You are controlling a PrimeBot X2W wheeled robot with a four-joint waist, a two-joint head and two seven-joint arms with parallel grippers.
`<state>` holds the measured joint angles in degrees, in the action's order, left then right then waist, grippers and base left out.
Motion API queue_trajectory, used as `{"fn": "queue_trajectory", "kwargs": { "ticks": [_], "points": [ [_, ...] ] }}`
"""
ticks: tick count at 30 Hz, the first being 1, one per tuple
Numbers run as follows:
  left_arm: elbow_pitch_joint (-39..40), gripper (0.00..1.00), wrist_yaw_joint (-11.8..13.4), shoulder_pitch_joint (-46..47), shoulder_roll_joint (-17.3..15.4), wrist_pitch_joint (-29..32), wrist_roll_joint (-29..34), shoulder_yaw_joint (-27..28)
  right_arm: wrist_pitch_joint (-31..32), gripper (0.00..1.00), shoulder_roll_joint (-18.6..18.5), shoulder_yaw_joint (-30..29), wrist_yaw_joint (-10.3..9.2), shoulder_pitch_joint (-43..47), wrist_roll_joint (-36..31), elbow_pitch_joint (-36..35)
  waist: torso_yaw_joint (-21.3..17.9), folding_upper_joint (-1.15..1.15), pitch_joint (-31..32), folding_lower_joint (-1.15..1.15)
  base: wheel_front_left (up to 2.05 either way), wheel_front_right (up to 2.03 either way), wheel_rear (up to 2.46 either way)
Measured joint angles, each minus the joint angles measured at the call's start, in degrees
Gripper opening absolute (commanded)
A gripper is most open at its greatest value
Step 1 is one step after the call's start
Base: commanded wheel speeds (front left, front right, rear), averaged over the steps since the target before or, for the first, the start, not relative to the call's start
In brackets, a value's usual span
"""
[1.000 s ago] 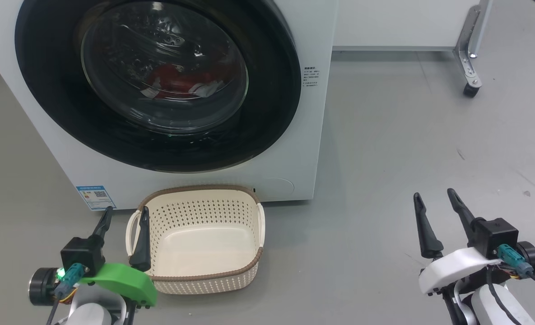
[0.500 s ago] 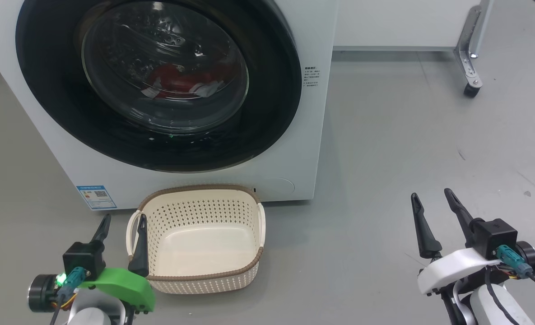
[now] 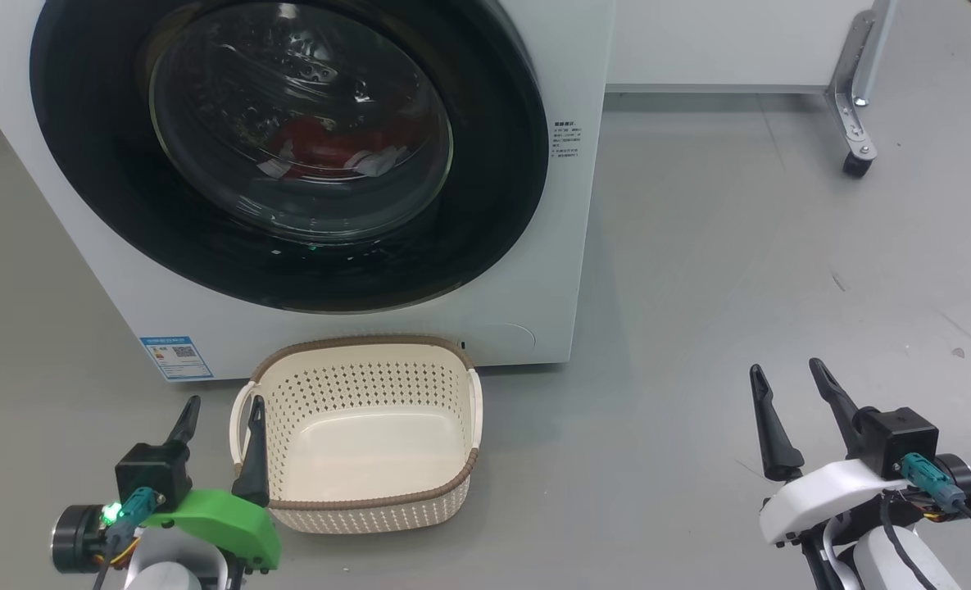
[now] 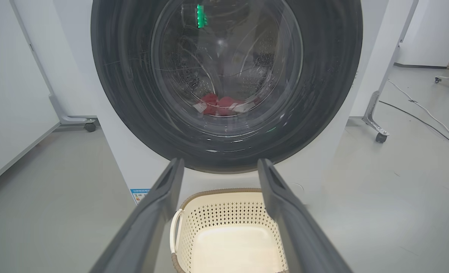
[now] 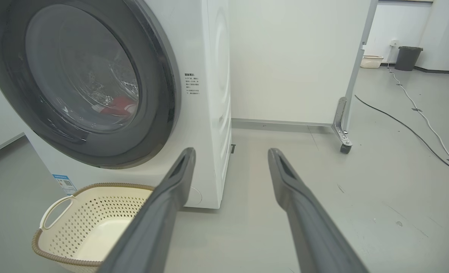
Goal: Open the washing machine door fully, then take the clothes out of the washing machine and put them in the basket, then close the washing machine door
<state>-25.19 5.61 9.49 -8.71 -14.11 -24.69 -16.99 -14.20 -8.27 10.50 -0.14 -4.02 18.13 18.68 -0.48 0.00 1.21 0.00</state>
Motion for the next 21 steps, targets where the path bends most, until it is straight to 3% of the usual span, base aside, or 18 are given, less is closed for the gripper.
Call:
{"fn": "queue_trajectory", "kwargs": {
  "ticks": [9,10,11,21],
  "points": [
    [-0.38,1.00,0.08,0.26,0.12,-0.01,0.00,0.00,0.00,1.00,0.07,-0.41,0.04,-0.01,-0.01,0.30,0.07,0.00,-0.05,0.00,0.00,0.00,0.00],
    [-0.43,1.00,0.08,0.27,0.14,-0.01,0.00,0.00,0.00,0.46,0.08,-0.51,0.05,-0.01,-0.01,0.31,0.08,0.00,-0.06,0.00,0.00,0.00,0.00],
    [-0.47,1.00,0.08,0.27,0.18,-0.01,0.00,0.00,0.00,0.00,0.09,-0.59,0.05,-0.01,-0.01,0.33,0.09,0.00,-0.08,0.00,0.00,0.00,0.00],
    [-0.90,1.00,0.08,0.70,0.32,-0.01,0.00,-0.03,0.00,0.00,1.09,-1.35,0.96,-0.08,0.59,0.49,0.21,0.00,-0.26,0.00,0.00,0.00,0.00]
  ]
}}
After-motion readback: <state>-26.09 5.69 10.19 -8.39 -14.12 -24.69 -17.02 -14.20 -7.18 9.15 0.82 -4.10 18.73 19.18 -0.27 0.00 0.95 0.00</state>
